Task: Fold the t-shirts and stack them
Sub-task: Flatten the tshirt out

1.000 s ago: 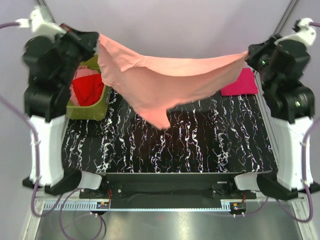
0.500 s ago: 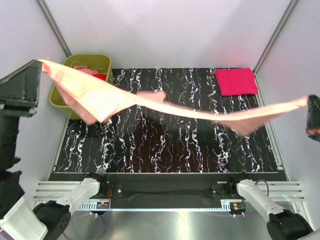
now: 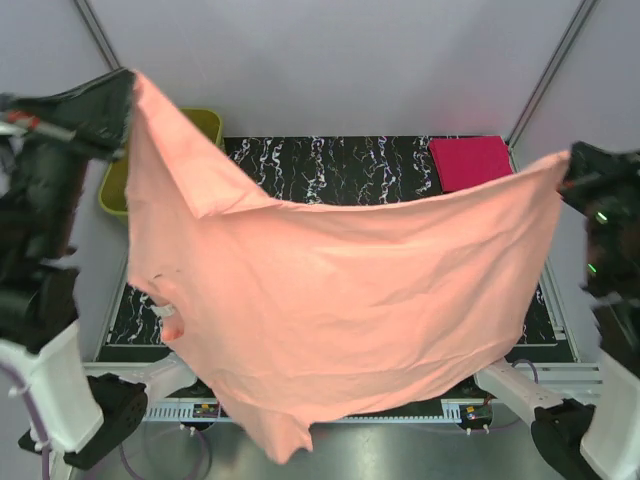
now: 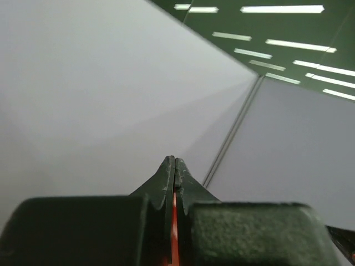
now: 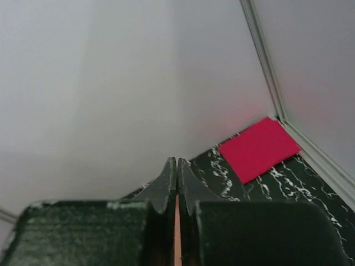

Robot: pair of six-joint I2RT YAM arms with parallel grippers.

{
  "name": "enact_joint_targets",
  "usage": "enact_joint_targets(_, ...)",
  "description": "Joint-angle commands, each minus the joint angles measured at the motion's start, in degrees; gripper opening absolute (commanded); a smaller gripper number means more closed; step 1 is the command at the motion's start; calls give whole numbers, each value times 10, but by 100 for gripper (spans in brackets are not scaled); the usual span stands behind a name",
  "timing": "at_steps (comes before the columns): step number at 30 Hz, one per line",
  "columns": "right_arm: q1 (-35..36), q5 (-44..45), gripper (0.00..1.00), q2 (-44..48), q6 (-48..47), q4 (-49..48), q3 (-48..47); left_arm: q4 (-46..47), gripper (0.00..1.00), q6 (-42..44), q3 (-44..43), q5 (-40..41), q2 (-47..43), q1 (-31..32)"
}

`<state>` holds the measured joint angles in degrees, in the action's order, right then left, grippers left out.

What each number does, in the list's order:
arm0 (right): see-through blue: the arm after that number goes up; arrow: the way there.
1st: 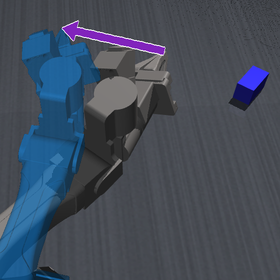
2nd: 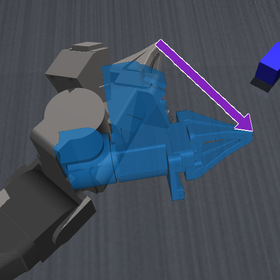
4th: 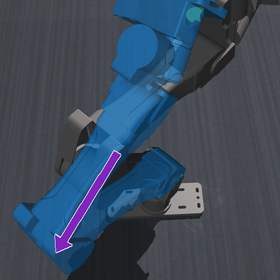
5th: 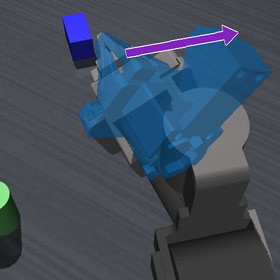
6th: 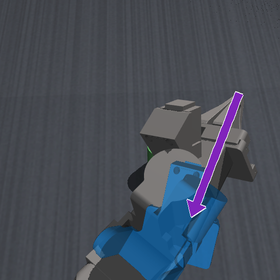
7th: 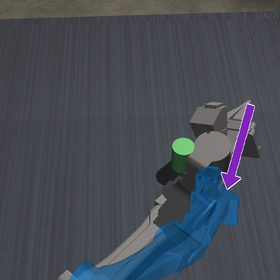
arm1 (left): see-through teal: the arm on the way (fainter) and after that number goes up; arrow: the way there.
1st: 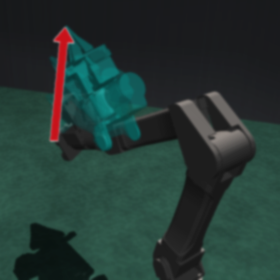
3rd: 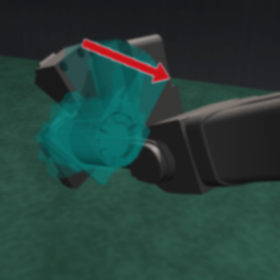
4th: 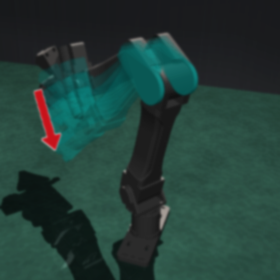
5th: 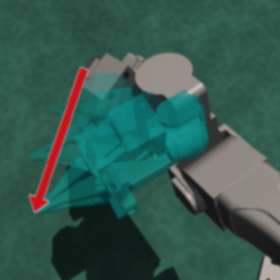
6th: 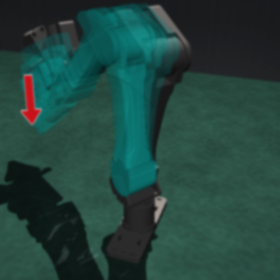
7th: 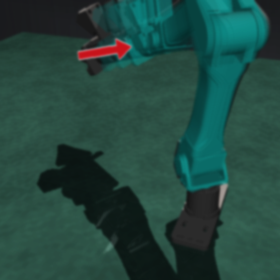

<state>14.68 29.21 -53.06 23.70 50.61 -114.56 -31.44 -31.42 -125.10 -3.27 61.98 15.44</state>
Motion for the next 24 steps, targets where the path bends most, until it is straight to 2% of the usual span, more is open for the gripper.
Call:
enact_joint_targets(1,-1,66,0,-94,-66,-117,119,35,0,36,79,24,94,-1)
enact_joint_targets(5,-20,58,0,-151,-66,-217,221,95,0,51,209,63,147,-1)
enact_joint_targets(8,-52,24,0,-196,-29,-281,303,154,0,68,279,77,197,-1)
enact_joint_targets(11,-91,-22,0,-251,-3,-355,373,186,0,72,303,87,273,-1)
enact_joint_targets(14,-132,-90,0,-331,30,-419,399,182,0,66,280,89,369,-3)
enact_joint_targets(18,-178,-214,0,-460,37,-462,355,139,0,40,213,97,479,-12)
enact_joint_targets(24,-224,-353,0,-575,53,-499,273,91,0,-3,149,90,532,-35)
